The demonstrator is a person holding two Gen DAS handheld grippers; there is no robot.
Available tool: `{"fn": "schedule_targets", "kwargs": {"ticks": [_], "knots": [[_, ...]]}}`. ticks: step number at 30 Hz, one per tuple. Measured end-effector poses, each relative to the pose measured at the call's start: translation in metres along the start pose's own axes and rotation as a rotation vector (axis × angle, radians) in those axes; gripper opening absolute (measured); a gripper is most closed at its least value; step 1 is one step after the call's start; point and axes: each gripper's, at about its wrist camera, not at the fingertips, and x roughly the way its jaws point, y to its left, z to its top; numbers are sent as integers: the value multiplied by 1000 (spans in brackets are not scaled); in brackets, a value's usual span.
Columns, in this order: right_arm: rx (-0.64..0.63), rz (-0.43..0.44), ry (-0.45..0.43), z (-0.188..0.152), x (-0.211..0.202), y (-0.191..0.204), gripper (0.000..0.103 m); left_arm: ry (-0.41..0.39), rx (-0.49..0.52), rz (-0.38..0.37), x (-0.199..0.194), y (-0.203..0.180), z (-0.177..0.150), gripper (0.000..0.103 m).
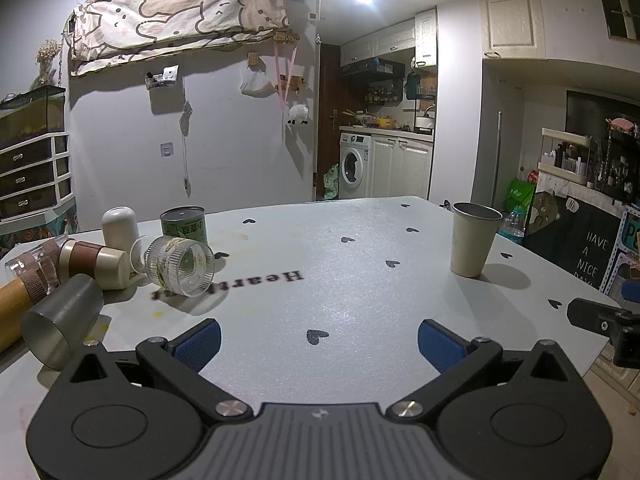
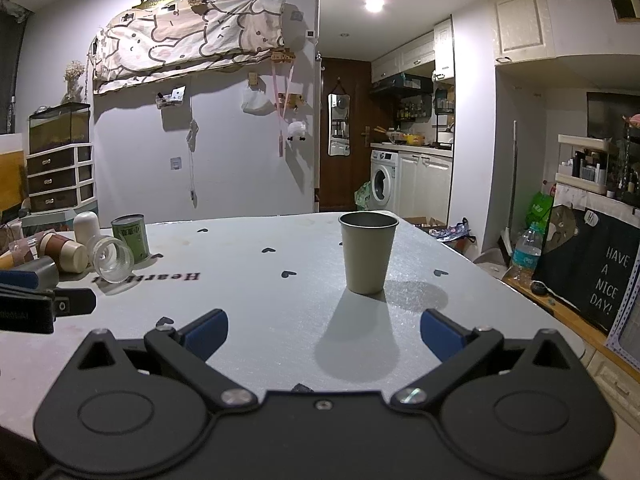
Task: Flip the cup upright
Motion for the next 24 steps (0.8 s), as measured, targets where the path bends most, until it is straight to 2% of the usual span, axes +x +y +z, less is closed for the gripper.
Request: {"fn": "schedule_targets", "kwargs": {"ticks": [24], "knots": [[-10,2,0,-2,0,4,103,1,0,0,1,0,0,103]]}}
